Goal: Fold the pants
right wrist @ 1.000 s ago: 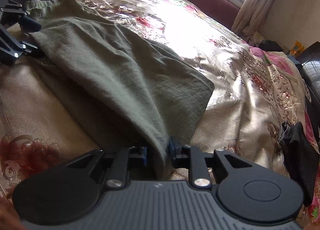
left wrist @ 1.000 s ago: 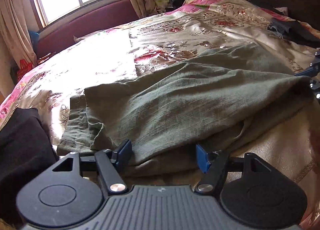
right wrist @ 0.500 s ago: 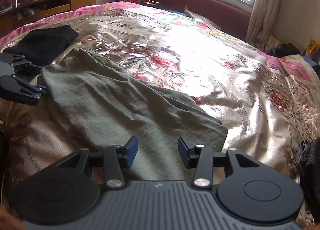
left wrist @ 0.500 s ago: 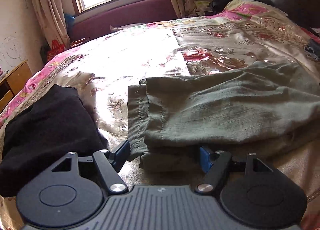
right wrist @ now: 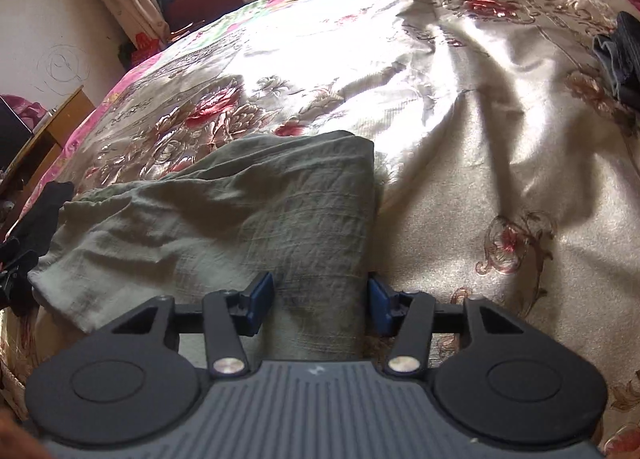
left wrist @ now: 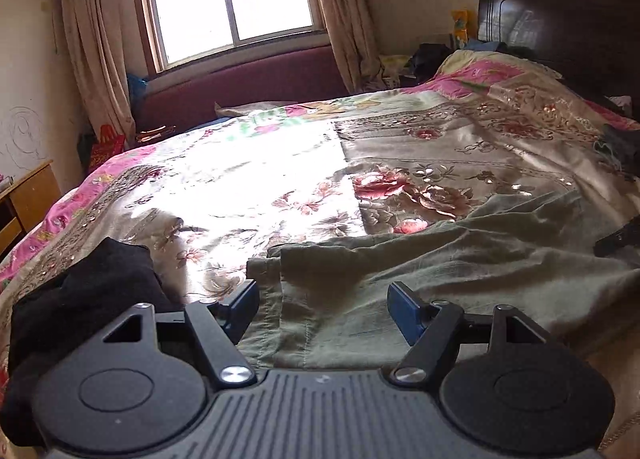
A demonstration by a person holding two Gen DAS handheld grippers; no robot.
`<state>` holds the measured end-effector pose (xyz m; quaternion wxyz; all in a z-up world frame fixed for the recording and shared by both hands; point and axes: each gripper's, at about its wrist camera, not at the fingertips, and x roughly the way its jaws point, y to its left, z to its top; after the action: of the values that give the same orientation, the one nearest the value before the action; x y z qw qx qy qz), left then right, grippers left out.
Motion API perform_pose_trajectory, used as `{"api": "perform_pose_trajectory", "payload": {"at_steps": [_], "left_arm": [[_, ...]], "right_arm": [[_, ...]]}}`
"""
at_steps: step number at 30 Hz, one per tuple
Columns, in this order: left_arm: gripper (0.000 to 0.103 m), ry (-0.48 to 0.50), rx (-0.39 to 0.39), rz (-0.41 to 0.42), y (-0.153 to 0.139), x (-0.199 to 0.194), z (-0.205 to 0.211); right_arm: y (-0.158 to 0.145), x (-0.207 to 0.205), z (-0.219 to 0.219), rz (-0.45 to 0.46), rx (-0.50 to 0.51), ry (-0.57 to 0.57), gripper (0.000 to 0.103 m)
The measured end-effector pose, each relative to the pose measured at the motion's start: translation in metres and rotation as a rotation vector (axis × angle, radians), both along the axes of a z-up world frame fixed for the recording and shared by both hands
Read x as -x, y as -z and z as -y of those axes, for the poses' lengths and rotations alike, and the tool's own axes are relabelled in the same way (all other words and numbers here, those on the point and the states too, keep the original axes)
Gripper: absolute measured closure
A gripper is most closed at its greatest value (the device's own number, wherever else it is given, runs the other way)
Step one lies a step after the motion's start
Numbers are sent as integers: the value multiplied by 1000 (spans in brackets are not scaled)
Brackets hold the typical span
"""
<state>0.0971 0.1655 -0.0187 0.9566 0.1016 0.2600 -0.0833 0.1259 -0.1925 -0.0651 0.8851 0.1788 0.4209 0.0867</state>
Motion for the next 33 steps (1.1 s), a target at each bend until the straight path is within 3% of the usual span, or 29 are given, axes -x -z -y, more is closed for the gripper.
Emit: {"api": "perform_pose_trajectory", "payload": {"at_steps": [5, 8, 12, 14, 15, 21, 27, 30, 33], "left_arm": [[19, 100, 10, -41, 19, -8, 34], [19, 145, -9, -63, 29, -12, 50], [18, 164, -36, -101, 39, -17, 57], [18, 154, -28, -126, 45, -21, 56], [17, 149, -28, -134, 47, -22, 56], [17, 178, -42, -157, 44, -19, 66], [17, 278, -30, -165, 46, -9, 102], [17, 287, -33, -153, 47, -8, 111], [17, 281, -28, -160, 44, -13, 108]], "right_arm": [[-10, 3, 2, 49, -141, -72, 58], [7, -11, 4, -17, -137, -65, 56], [20, -19, 12, -32, -297, -27, 50], [23, -21, 6, -40, -316, -34, 65], [24, -23, 3, -64, -313, -36, 89], [20, -8, 38, -71, -410, 70, 99], [15, 17, 78, -88, -377, 170, 100], [12, 22, 86, -77, -387, 168, 99], [15, 18, 80, -90, -341, 159, 89]]}}
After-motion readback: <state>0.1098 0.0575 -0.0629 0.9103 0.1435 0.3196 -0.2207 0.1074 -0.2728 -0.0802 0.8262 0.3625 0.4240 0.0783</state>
